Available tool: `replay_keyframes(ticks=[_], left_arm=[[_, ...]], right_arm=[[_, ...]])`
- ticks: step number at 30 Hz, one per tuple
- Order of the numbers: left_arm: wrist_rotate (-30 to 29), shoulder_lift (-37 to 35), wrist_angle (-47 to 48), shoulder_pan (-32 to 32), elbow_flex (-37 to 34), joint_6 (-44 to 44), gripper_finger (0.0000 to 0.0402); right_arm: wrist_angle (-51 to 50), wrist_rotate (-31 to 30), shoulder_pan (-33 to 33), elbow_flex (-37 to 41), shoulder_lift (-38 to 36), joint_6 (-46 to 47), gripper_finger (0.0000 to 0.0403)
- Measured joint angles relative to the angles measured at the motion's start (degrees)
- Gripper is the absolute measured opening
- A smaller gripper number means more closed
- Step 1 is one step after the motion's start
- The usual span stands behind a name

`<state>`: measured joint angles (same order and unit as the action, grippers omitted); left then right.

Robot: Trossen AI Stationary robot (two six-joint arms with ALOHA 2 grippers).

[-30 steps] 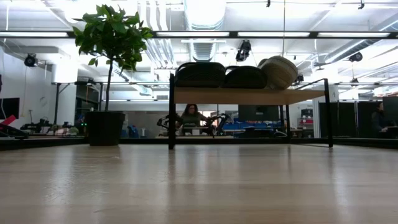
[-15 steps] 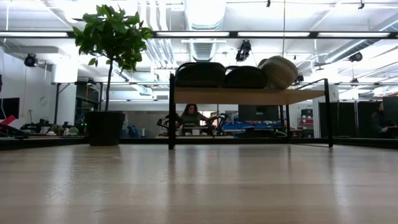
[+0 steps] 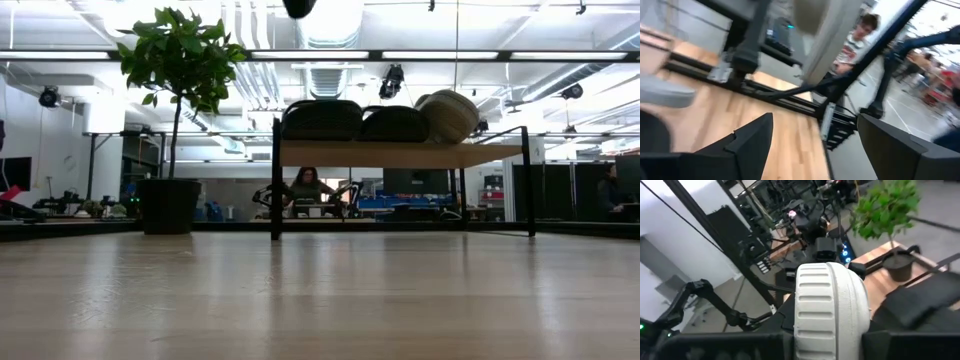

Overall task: Pick and place slides into the shelf
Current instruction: Put the gray slide on the shelf

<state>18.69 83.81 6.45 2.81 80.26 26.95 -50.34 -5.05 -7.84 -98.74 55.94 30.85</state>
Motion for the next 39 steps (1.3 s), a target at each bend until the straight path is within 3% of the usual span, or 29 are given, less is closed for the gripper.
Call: replay_keyframes(ticks=[8,15,26,30,36,39], left_arm=[[-1.76,-0.03,-0.35,3.47,-0.03,1.3,0.0275],[-3.09,-0.04,-4.58,3.76,-0.03,1.43,0.0275],[-4.67,0.02,-4.73,3.76,-0.14,2.68,0.0275],[-4.67,0.04,-4.56,3.76,-0.27,2.74,0.0275],[-4.65,0.04,-4.56,3.76,-0.34,2.78,0.0275],[-4.67,0.04,-4.73,3.76,-0.61,2.8,0.0275]], right_arm=[[-18.62,-9.12,0.0,-9.11,0.58,-5.38,0.0042],[-33.91,-18.65,0.0,-8.99,2.96,-5.71,0.0042],[-35.01,-30.84,0.0,-4.18,5.0,-17.13,0.0042],[-34.83,-34.27,-0.02,-1.07,5.49,-21.21,0.0042],[-34.62,-45.19,-0.02,4.66,4.53,-25.72,0.0042],[-33.41,-47.09,-0.02,8.07,3.32,-27.75,0.0042]])
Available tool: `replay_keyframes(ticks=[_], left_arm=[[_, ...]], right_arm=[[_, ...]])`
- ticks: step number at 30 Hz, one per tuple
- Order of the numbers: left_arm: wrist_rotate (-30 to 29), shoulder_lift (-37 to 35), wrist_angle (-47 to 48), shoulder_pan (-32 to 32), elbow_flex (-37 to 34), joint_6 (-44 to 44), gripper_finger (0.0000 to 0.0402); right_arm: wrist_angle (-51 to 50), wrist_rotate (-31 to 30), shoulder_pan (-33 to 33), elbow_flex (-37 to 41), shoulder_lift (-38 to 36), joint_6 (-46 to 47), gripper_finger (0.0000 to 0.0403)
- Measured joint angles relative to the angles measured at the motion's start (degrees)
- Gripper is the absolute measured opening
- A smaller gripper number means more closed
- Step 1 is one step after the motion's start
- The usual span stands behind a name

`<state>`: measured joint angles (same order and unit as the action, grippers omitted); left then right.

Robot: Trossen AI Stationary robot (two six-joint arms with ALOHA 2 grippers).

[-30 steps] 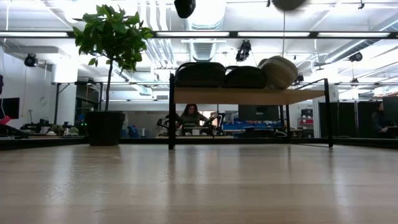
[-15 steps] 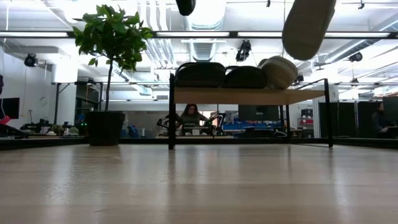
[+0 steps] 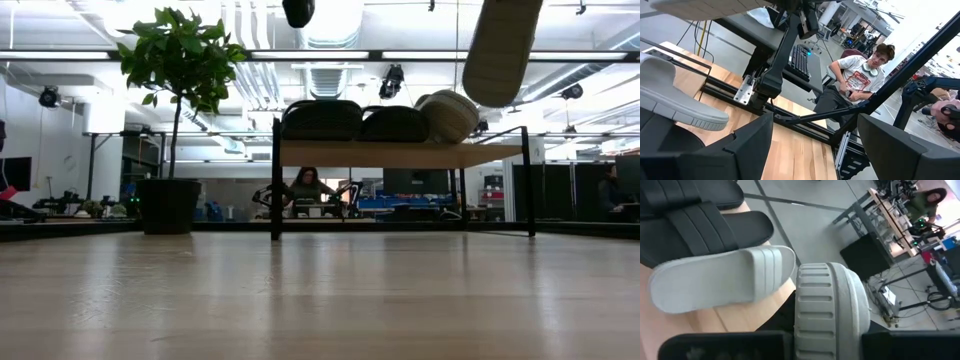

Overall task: Pick and place slides into the shelf
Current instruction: Put the gray slide on the shelf

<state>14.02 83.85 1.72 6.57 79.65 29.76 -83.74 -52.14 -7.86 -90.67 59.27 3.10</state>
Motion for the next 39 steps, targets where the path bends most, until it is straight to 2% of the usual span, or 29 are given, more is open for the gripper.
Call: replay_keyframes(ticks=[8,18,25,39], left_arm=[[0.0,0.02,0.01,0.0,-0.51,0.01,0.0275],[0.0,0.02,0.04,0.0,-0.51,-0.07,0.0275],[-0.02,0.02,0.25,0.0,-0.56,-0.07,0.0275],[0.0,0.02,0.94,0.0,-0.56,1.54,0.0275]], right_arm=[[15.08,-0.32,-2.42,12.69,-6.48,-0.09,0.0042],[26.07,-9.31,-3.83,27.17,-10.48,-3.56,0.0042],[37.9,-9.61,-4.4,35.85,-12.36,-6.06,0.0042],[58.08,-12.42,-4.35,51.74,-21.89,-20.45,0.0042]])
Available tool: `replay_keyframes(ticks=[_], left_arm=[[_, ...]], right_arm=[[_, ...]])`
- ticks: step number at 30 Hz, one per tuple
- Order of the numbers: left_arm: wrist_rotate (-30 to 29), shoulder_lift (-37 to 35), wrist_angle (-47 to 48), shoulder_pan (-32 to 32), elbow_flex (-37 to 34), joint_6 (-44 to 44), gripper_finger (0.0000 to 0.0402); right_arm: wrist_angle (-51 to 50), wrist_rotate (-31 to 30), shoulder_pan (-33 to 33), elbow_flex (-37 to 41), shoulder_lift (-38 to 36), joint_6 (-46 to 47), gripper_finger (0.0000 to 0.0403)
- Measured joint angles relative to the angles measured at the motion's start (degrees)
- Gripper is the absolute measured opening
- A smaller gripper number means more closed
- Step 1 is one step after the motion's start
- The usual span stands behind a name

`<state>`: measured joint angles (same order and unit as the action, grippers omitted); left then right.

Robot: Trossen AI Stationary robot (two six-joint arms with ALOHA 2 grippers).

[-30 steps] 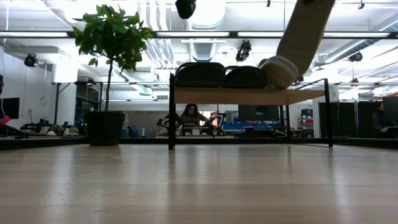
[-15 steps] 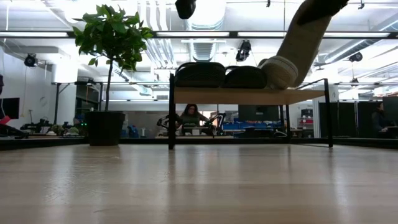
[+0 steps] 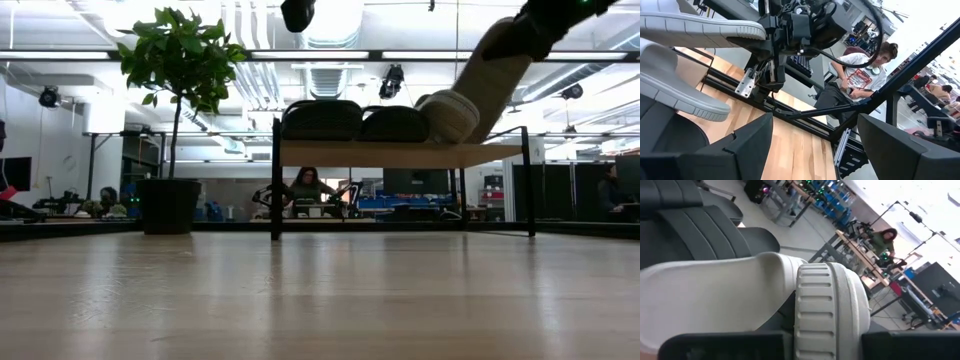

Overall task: Pick and place slides into the shelf
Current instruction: Put the gray slide on the shelf

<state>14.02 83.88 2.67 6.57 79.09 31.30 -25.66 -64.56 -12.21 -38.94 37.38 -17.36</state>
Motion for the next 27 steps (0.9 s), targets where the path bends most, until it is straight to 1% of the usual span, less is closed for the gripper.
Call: replay_keyframes(ticks=[5,7,11,15,18,21,24,27], left_arm=[[0.02,0.0,-0.03,-0.37,0.0,0.16,0.0275],[0.02,0.0,-0.02,-0.42,0.0,1.32,0.0275],[0.02,0.83,-0.05,-0.45,-0.02,1.72,0.0275],[0.59,2.38,-0.8,-0.63,-0.03,4.21,0.0275],[3.05,3.81,-1.42,-1.39,-0.02,4.88,0.0275],[4.1,4.99,-1.16,-2.62,-0.04,4.93,0.0274],[4.18,5.75,-1.73,-3.83,-0.04,4.88,0.0274],[3.66,5.84,-2.25,-4.78,-0.04,4.46,0.0274]], right_arm=[[8.58,0.11,1.3,5.98,-4.55,-3.49,0.0042],[12.6,1.06,1.94,8.25,-5.75,-5.89,0.0042],[20.21,4.79,4.33,12.74,-6.74,-9.24,0.0042],[22.98,9.13,8.25,16.13,-6.74,-8.11,0.0042],[27.89,11.35,10.94,18.46,-6.63,-8.21,0.0042],[33.76,12.83,13.23,20.76,-6.54,-11.16,0.0042],[35.33,15.28,16.06,21.55,-6.61,-12.75,0.0042],[35.37,19.88,19.28,22.12,-6.59,-12.25,0.0042]])
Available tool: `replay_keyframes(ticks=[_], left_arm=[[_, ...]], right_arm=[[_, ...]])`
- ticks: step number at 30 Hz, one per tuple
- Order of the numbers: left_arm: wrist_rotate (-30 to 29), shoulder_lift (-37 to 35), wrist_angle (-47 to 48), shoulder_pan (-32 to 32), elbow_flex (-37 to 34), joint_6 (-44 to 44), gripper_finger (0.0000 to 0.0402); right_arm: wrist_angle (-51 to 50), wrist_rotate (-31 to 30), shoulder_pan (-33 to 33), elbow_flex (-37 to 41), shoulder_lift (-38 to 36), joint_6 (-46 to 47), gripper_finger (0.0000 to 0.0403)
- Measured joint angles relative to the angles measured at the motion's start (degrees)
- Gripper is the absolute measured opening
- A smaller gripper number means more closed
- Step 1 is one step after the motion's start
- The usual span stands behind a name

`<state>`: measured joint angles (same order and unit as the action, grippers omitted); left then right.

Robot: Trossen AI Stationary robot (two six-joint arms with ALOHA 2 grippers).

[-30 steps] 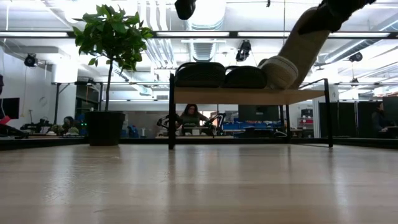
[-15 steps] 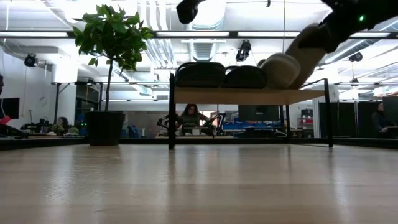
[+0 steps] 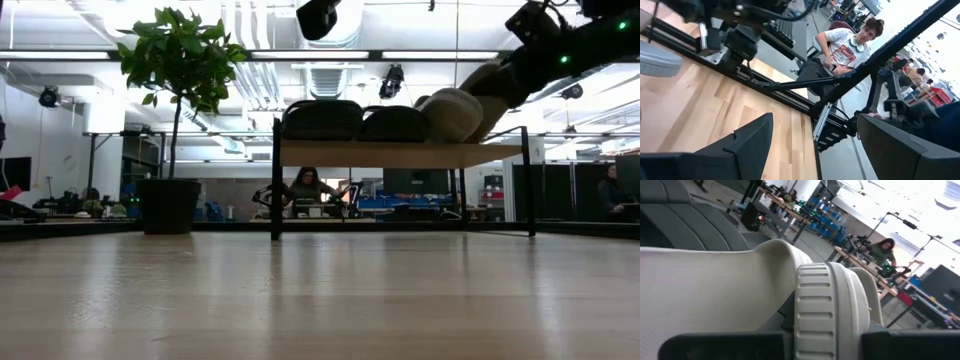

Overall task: Pick and place slides into the shelf
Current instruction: Put the gray slide on the shelf

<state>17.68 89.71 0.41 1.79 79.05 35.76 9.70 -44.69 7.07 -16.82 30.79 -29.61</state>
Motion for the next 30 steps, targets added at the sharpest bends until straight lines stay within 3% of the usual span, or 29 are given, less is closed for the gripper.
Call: replay_keyframes(ticks=[12,21,30], left_arm=[[-0.16,-0.07,0.01,-0.09,0.02,0.39,0.0274],[-0.16,-0.07,-0.21,-0.05,0.07,0.34,0.0274],[0.11,-0.13,-1.71,-0.05,0.11,-0.12,0.0274]], right_arm=[[0.7,12.36,8.81,2.95,0.37,10.88,0.0045],[-1.79,14.29,8.94,2.93,0.4,22.16,0.0131],[-11.38,21.48,9.05,-0.71,0.32,30.74,0.0221]])
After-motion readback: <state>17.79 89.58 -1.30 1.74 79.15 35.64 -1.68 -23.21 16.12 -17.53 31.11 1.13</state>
